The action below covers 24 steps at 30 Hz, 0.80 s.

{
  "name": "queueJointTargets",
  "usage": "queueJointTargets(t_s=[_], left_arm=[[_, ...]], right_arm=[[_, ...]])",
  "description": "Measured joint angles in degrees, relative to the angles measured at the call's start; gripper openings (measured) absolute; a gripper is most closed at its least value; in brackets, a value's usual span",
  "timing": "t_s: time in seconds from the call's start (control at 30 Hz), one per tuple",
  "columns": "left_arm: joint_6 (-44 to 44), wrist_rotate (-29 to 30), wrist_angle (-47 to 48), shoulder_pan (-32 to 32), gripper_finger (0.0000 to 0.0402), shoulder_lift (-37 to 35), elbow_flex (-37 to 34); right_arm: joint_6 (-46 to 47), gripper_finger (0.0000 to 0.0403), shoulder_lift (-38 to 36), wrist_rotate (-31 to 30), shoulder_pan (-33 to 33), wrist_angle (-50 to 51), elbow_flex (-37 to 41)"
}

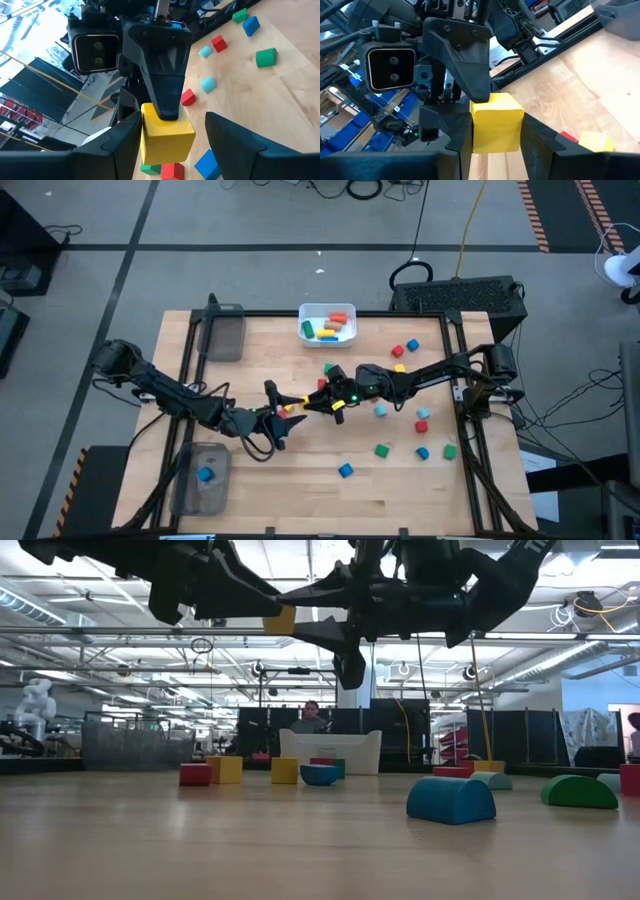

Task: Sort blocks by size
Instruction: Put the yellow square block into the bottom black bin

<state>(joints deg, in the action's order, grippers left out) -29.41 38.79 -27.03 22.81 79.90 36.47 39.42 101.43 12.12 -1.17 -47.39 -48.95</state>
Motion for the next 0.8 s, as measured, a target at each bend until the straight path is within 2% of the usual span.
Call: queueJointTargets(t_s=[0.33, 0.63, 0.8], left_arm=[[0.4, 0.3, 0.1, -0.8, 0.0216, 0.0, 0.0], [0.1, 0.8, -0.8, -1.0, 0.0153, 0.0, 0.0], [0.1, 0.9, -1.0, -1.0, 0.0146, 0.0, 0.0]], right_arm=[[0.0, 0.0116, 0.0, 0.2, 0.1, -1.3, 0.0], [0.5, 0.0116, 0.0, 0.3, 0.2, -1.4, 0.0], [0.9, 0.0128, 0.0, 1.4, 0.3, -2.1, 0.0]])
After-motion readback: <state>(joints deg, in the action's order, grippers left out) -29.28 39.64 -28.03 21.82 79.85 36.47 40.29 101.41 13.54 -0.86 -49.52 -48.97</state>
